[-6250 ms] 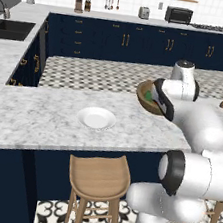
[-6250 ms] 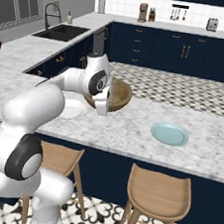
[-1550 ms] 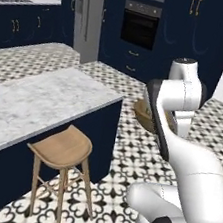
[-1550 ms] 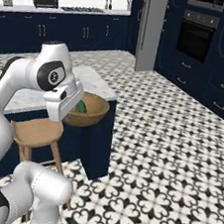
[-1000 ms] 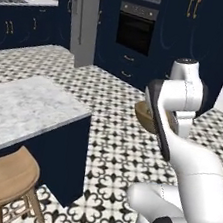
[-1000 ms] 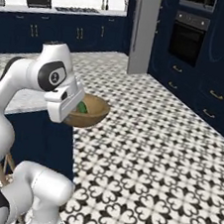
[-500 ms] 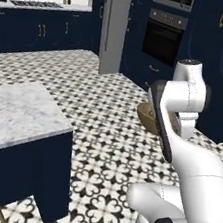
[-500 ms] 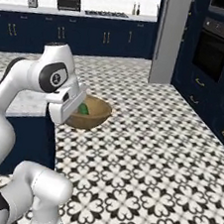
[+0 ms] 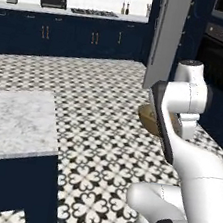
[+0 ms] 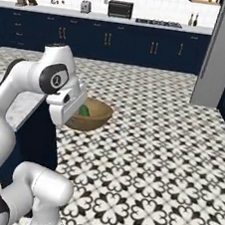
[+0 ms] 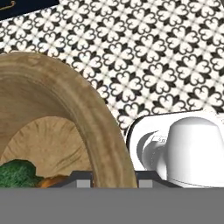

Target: Pick the chicken drumstick and broccoli from their plates and place them in the bowl. Then put the bowl in the fridge.

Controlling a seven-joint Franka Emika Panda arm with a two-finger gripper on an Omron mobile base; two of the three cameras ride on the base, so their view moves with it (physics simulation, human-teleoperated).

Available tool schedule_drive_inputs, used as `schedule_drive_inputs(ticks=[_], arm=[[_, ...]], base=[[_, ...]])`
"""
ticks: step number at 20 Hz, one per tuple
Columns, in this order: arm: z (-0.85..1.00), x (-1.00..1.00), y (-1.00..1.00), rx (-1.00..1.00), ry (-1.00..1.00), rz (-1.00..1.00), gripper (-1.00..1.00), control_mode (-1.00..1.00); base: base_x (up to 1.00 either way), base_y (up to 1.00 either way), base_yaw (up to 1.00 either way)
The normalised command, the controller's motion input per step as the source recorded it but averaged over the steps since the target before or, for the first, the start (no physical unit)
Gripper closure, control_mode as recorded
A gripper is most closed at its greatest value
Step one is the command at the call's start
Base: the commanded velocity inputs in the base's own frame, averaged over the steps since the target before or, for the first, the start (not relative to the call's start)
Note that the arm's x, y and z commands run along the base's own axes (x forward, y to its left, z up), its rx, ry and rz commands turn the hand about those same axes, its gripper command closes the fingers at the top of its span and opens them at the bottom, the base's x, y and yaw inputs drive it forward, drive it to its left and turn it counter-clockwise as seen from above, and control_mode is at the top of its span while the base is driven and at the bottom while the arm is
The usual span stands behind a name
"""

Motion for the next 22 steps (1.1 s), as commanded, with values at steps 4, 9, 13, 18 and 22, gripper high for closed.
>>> schedule_drive_inputs(ticks=[4,9,13,18,22], arm=[[0.0,0.0,0.0,0.0,0.0,0.0,1.0,1.0],[0.0,0.0,0.0,0.0,0.0,0.0,1.0,1.0],[0.0,0.0,0.0,0.0,0.0,0.0,1.0,1.0],[0.0,0.0,0.0,0.0,0.0,0.0,1.0,1.0],[0.0,0.0,0.0,0.0,0.0,0.0,1.0,1.0]], base=[[1.0,-0.77,0.43],[1.0,-0.65,0.27],[1.0,-0.36,0.0],[1.0,-0.28,0.0],[1.0,-0.3,-0.01]])
